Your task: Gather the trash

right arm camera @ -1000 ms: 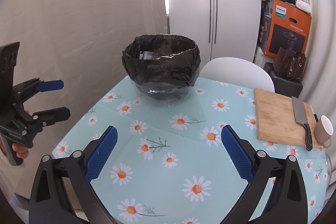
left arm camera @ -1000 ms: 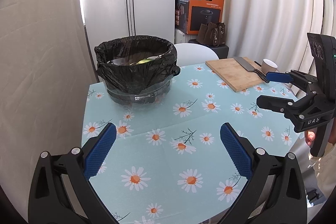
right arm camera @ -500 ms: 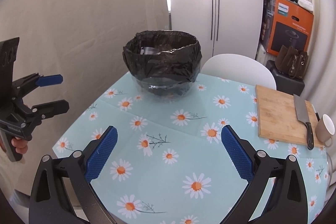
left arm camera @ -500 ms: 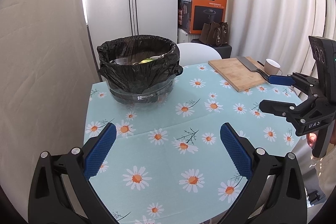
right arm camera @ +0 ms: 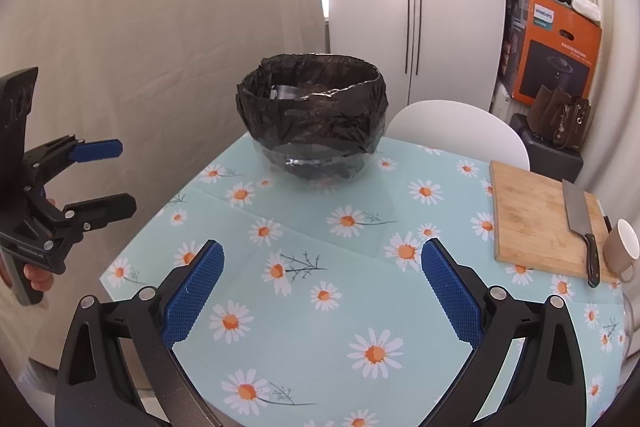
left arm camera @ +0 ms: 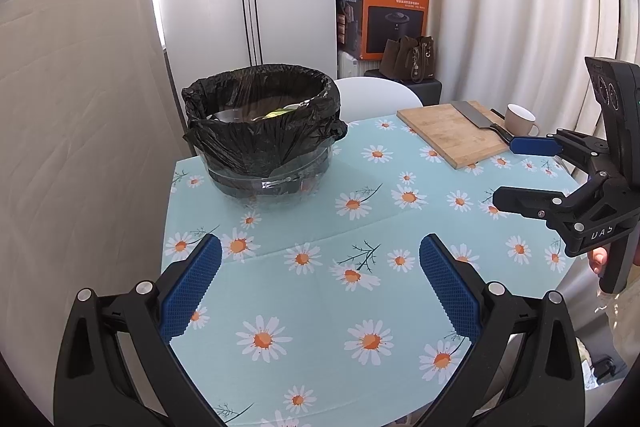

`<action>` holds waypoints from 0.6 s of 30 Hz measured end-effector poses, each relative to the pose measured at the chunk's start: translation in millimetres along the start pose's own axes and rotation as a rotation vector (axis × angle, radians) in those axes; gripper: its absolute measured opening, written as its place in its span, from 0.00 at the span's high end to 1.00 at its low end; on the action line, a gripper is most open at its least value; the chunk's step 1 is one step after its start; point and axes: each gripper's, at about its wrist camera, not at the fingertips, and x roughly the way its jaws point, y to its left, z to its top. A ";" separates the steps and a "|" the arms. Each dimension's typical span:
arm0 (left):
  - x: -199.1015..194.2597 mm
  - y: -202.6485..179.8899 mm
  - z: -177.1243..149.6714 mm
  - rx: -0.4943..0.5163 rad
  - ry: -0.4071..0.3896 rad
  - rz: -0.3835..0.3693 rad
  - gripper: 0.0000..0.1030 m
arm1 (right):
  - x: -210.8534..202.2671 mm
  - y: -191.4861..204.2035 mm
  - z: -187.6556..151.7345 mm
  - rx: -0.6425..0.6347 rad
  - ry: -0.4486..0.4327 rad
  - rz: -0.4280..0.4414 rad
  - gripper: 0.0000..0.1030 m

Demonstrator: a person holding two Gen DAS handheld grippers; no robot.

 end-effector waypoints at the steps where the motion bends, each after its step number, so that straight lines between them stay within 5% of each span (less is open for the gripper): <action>1: 0.3 -0.6 0.0 0.000 0.000 0.000 0.06 | -0.2 -0.8 -0.1 0.001 0.000 0.000 0.08; 18: 9.9 7.9 2.7 -0.046 0.035 0.004 0.06 | 2.2 -7.9 2.9 -0.007 0.005 -0.012 0.08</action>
